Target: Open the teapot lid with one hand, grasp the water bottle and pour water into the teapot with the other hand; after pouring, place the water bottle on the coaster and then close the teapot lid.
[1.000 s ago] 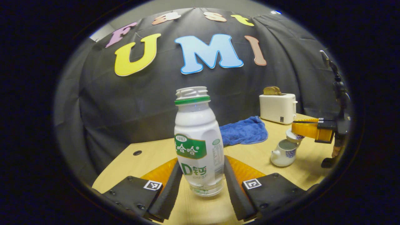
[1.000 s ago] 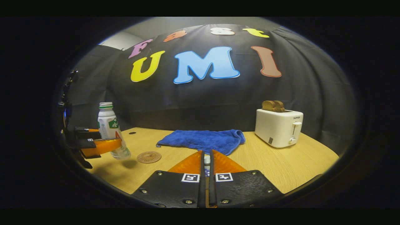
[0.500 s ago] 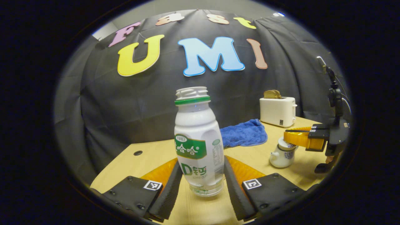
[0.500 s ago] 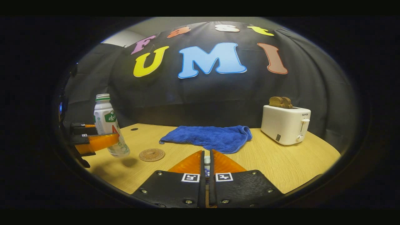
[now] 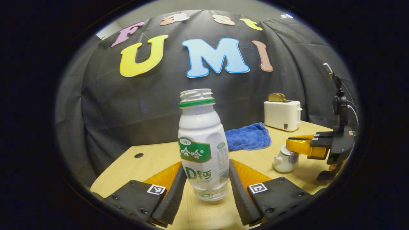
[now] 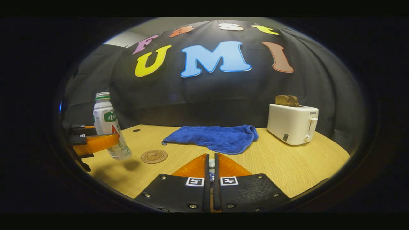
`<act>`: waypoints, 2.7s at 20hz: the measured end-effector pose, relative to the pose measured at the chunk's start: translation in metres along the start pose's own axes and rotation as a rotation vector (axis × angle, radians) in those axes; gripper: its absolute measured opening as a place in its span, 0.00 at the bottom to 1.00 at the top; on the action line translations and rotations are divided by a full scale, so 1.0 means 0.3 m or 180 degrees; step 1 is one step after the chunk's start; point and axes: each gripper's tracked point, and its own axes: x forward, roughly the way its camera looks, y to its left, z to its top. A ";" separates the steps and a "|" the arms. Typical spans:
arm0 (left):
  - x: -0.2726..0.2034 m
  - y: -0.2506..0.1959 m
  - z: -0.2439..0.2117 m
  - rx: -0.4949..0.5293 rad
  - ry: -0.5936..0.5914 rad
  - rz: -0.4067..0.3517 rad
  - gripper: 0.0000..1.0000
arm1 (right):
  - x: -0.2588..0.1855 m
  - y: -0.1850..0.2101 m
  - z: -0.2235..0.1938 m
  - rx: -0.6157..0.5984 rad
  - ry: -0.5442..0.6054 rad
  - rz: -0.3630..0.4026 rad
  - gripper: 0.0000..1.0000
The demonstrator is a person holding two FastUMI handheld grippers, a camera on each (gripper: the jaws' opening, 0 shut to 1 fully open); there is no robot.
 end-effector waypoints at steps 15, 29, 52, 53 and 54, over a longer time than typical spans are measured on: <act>0.010 0.010 0.015 -0.0095 -0.0025 -0.0039 0.84 | -0.011 0.047 -0.008 -0.0226 -0.0013 0.0080 0.57; 0.153 -0.004 0.021 -0.0152 -0.0039 -0.0075 0.85 | -0.060 0.001 0.064 -0.0112 -0.0290 -0.0046 0.83; 0.327 -0.017 -0.097 -0.0134 0.0205 0.0077 0.83 | -0.105 -0.072 0.123 0.0148 -0.0466 -0.0187 0.83; 0.330 -0.016 -0.102 -0.0133 0.0213 0.0083 0.85 | -0.107 -0.072 0.124 0.0151 -0.0466 -0.0183 0.83; 0.328 -0.013 -0.105 -0.0140 0.0227 0.0083 0.86 | -0.105 -0.070 0.121 0.0156 -0.0462 -0.0180 0.84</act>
